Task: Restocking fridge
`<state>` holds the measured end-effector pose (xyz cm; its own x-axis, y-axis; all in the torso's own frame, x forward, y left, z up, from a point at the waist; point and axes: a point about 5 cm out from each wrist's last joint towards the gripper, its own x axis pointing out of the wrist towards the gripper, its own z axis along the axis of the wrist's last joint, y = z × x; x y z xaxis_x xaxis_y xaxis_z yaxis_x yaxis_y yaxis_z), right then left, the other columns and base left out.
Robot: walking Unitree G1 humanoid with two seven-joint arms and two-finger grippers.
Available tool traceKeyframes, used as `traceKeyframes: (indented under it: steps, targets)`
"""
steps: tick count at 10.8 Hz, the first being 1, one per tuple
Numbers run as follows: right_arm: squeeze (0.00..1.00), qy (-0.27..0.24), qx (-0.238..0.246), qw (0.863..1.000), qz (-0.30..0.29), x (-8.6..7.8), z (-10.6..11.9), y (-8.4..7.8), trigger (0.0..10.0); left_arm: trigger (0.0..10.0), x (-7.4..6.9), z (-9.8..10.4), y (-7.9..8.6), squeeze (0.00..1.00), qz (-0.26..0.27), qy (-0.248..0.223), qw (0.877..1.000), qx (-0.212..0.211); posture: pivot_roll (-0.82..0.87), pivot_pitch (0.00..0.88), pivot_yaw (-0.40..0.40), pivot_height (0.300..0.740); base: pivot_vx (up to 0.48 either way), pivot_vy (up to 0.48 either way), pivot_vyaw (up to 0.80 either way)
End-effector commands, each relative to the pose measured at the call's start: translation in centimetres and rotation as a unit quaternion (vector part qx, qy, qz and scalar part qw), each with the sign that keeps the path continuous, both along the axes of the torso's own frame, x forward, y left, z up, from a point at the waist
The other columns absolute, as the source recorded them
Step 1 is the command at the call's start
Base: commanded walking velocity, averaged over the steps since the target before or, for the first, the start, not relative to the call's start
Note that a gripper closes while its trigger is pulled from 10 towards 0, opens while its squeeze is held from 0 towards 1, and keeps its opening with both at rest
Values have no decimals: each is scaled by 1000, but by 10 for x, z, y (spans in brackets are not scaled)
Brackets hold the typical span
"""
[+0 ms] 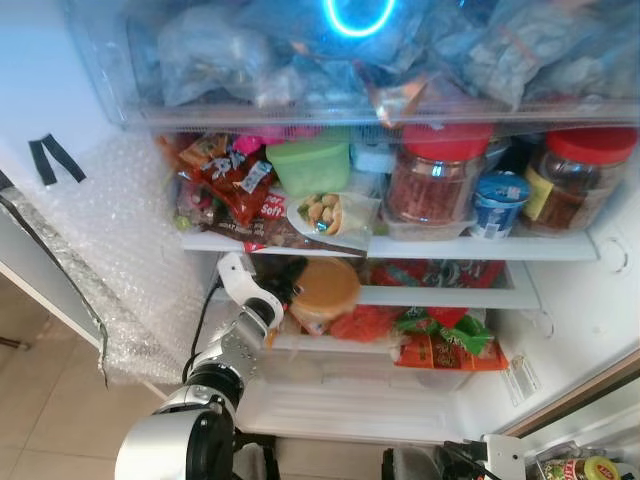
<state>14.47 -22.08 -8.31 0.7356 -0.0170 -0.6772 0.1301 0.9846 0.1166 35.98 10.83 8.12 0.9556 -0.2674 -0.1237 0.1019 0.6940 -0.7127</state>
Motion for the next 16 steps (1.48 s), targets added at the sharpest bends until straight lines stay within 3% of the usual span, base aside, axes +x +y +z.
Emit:
traceKeyframes:
  steps: [1, 4, 7, 8, 16]
  targets:
    - [0, 41, -1, 999, -13, -23, -9, -2, 10000, 10000, 8, 9, 4, 0, 36, 4, 999, 21, -223, 119, 60, 650, 0, 0, 0]
    - [0, 38, -7, 999, -5, -24, -9, -2, 10000, 10000, 14, 19, 6, 0, 122, 11, 992, -14, -243, 137, 56, 650, 0, 0, 0]
    - [0, 38, -9, 999, -4, -27, -10, 0, 10000, 10000, 16, 29, -24, 0, 123, 2, 992, -29, -267, 166, 57, 650, 0, 0, 0]
    - [0, 39, -10, 999, -5, -28, -10, 1, 10000, 10000, 15, 30, -32, 1000, 112, 3, 993, -36, -264, 167, 63, 650, 0, 0, 0]
    - [0, 29, -5, 1000, -8, -18, -8, 7, 10000, 10000, 13, 31, -38, 1000, 58, -32, 996, -56, -212, 112, 93, 650, 0, 0, 0]
